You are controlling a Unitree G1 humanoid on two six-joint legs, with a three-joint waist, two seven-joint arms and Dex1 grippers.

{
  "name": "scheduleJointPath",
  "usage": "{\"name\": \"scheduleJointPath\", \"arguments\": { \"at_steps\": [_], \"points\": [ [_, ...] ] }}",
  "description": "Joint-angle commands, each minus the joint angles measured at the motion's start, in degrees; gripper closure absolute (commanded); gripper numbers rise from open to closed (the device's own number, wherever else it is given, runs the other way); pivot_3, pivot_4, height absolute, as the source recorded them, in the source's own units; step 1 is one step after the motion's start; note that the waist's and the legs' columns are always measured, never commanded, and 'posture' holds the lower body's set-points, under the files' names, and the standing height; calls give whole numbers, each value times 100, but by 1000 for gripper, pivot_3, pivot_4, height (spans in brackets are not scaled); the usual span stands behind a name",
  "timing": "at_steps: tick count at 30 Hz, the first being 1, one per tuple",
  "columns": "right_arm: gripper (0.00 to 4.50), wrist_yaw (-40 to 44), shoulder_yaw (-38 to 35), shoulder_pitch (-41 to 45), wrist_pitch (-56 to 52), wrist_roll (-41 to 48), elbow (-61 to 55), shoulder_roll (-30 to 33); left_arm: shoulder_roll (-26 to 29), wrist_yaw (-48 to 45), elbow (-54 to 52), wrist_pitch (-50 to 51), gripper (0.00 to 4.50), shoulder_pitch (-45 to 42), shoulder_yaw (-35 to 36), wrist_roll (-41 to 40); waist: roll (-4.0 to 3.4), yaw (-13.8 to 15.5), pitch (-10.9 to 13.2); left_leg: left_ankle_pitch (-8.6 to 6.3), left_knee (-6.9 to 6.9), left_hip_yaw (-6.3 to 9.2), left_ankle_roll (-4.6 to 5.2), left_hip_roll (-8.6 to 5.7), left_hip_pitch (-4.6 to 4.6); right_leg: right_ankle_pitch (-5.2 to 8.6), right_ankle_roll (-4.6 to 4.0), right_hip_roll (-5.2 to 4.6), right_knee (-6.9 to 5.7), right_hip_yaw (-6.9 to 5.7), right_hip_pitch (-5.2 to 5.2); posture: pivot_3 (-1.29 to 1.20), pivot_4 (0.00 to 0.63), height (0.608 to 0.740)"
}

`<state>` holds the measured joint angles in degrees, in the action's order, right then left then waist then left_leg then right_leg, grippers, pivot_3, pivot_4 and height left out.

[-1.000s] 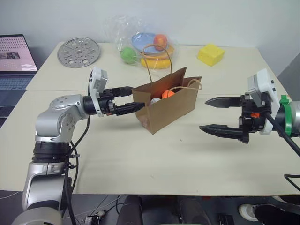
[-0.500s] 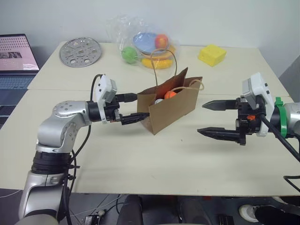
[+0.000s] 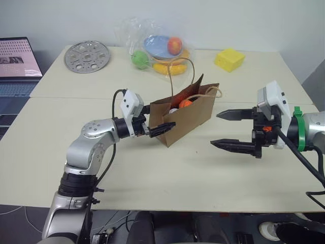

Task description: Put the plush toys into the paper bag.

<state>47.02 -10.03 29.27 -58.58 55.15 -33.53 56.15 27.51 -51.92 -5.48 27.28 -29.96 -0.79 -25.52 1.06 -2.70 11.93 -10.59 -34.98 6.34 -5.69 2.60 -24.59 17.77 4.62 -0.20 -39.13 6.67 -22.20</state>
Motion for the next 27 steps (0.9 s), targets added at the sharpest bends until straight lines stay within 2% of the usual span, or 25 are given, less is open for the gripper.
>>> {"name": "scheduleJointPath", "arguments": {
  "at_steps": [1,11,12,17,21,24,27],
  "points": [
    [0,-77,-56,36,189,-71,-123,-6,-21,-70,88,-338,1188,-9,-40,102,0,-2,0,0,0,0,0,0,0,0,0,0,0,0,0,0,150,740],
    [0,-347,20,-335,612,-680,-268,-36,-258,-14,1064,-1068,4358,-330,-103,475,1,24,-1,0,-1,1,0,-1,0,0,0,0,-1,0,1,0,150,740],
    [0,-369,12,-395,660,-754,-289,-35,-257,-50,1155,-1113,4471,-379,-88,486,2,31,-2,0,-2,1,0,-1,1,0,0,0,-1,-1,1,0,150,740],
    [0,-515,-192,-768,1017,-1073,-456,-99,-193,-449,1503,-1256,4471,-629,-83,425,2,34,-2,0,-3,0,0,-2,0,-1,1,0,-2,1,1,0,150,740],
    [0,-495,-978,-1662,1397,-1294,-920,-97,-18,-1648,1767,-1064,4471,-1050,-207,67,2,67,-2,0,-2,4,0,-2,-1,-1,1,1,-4,-4,2,0,150,740],
    [0,-285,-1889,-2344,1038,-1105,-1127,149,136,-2616,2192,-991,4471,-1505,-463,58,2,116,-2,0,-2,9,0,-4,-2,-1,1,1,-4,-8,4,0,150,740],
    [0,-94,-2537,-2822,785,-1051,-1183,358,105,-3076,2629,-1079,4471,-1818,-616,160,0,95,-3,0,-4,9,0,-6,-2,-1,2,0,2,-8,11,0,150,740]
  ]
}}
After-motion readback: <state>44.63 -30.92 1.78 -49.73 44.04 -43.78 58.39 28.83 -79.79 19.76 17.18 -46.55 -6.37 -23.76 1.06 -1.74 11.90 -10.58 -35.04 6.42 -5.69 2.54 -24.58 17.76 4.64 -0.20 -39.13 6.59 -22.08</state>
